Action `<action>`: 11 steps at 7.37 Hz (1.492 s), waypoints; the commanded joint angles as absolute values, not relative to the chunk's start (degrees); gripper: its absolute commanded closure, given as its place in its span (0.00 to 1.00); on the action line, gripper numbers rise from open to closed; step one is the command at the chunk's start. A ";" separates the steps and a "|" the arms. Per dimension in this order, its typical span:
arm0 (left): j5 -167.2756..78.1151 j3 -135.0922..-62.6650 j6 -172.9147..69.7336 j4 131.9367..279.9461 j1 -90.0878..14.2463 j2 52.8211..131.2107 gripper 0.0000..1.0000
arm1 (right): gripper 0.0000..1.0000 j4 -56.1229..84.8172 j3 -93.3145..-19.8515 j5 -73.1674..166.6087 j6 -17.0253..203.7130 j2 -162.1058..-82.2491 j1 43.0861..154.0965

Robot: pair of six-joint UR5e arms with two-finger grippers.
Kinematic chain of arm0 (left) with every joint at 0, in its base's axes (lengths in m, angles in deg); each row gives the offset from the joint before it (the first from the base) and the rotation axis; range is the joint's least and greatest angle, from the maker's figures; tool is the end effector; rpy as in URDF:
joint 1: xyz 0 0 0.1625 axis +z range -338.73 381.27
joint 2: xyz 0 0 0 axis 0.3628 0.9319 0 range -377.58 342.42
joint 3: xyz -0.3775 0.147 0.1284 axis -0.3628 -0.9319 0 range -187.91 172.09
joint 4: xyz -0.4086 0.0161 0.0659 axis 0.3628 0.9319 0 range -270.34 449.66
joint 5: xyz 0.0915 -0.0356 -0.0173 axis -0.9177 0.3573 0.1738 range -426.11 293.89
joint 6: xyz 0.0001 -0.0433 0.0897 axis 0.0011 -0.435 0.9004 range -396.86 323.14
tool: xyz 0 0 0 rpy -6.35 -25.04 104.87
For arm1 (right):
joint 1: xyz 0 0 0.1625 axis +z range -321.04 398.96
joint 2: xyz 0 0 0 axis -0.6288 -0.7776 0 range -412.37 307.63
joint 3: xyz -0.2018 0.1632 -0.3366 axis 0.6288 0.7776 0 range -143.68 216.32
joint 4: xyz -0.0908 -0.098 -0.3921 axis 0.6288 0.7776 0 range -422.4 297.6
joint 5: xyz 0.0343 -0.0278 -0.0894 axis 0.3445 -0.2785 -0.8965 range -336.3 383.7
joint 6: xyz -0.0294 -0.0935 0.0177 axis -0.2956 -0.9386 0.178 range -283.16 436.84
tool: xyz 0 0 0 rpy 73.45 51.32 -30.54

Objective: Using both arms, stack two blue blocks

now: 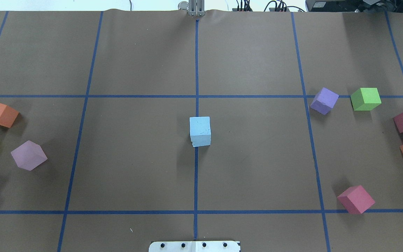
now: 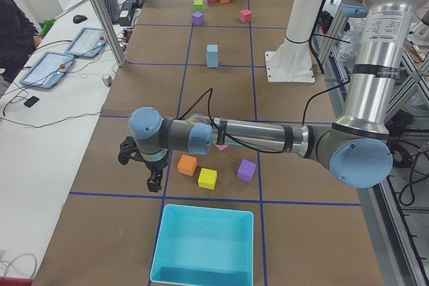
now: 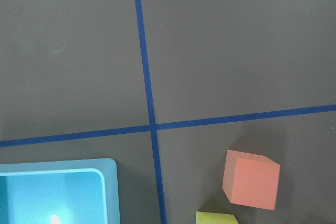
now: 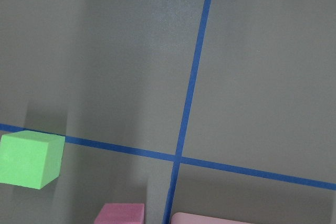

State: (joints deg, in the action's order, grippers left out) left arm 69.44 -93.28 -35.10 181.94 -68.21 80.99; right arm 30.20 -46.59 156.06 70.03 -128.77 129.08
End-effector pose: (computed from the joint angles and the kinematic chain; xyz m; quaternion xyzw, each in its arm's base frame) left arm -0.0570 -0.5618 0.6143 0.0541 0.3860 0.0393 0.9201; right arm 0.0675 -0.5940 0.5978 0.0536 -0.3585 -0.0668 0.9296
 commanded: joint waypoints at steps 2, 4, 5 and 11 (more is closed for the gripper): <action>71.08 -91.50 -34.84 183.70 -69.52 80.95 0.02 | 0.00 30.32 -46.38 155.97 71.04 -128.31 128.87; 71.87 -91.41 -34.84 183.70 -69.60 80.86 0.02 | 0.00 30.06 -46.47 155.80 72.79 -127.78 128.78; 71.87 -91.41 -34.84 183.79 -69.60 80.86 0.02 | 0.00 30.06 -46.56 154.84 73.15 -127.08 128.78; 71.87 -91.49 -34.14 183.70 -69.96 80.86 0.02 | 0.00 30.50 -46.47 154.57 72.45 -128.22 128.43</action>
State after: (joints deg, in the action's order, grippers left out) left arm 71.88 -91.54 -34.28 183.75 -69.91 80.86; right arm 30.31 -46.56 154.49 72.50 -128.16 128.43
